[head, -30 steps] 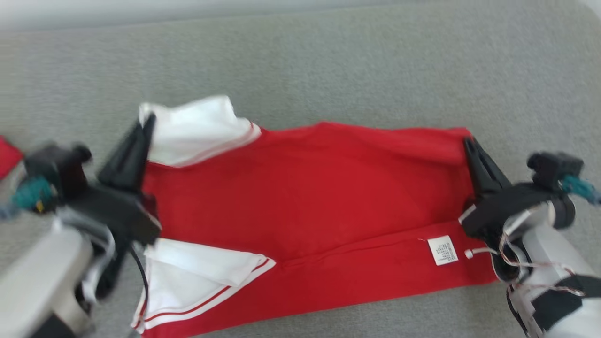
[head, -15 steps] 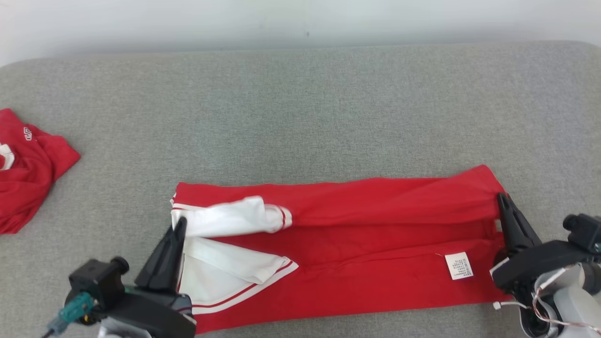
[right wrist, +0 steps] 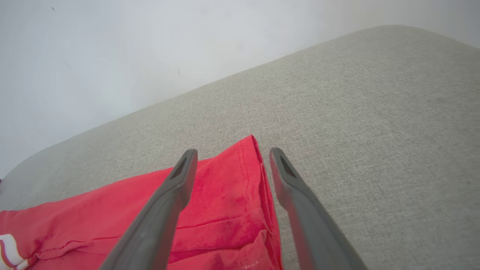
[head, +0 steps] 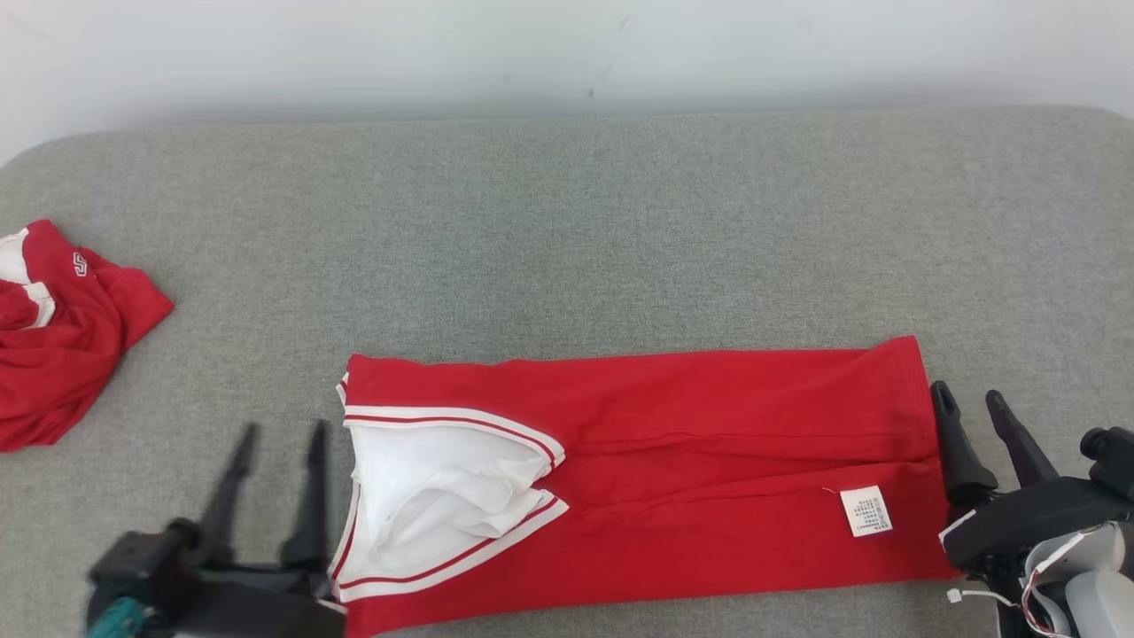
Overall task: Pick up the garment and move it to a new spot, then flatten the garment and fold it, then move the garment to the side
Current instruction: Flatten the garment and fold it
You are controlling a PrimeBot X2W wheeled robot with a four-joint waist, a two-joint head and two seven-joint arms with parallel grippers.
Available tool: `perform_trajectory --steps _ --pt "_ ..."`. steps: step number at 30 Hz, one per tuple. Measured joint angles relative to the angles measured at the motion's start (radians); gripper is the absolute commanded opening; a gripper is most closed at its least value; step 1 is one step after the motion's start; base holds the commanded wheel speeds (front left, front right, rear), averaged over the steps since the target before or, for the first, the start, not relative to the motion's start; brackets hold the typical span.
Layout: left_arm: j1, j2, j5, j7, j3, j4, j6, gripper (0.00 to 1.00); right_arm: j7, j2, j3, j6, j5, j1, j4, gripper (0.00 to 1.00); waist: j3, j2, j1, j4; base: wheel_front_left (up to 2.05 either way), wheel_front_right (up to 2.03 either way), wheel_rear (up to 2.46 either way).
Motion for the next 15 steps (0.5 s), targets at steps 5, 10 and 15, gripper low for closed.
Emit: perform_trajectory --steps 5,10,15 --pt "0.035 -0.067 0.146 0.000 0.160 -0.043 0.003 1.00 0.061 0.009 -0.036 0.000 -0.042 -0.007 0.028 1.00 -0.002 0.0000 0.0000 0.003 0.00 0.00 0.00" --pt "0.067 -0.138 0.251 0.000 0.259 -0.066 -0.011 1.00 0.104 0.018 -0.050 0.000 -0.083 -0.046 0.105 1.00 0.000 0.0001 0.0000 0.014 0.00 0.00 0.00" --pt "0.078 -0.181 0.323 0.000 0.318 -0.043 -0.057 1.00 0.121 0.037 -0.043 0.000 -0.103 -0.077 0.191 1.00 0.001 0.0001 0.0000 0.024 0.00 0.00 0.00"
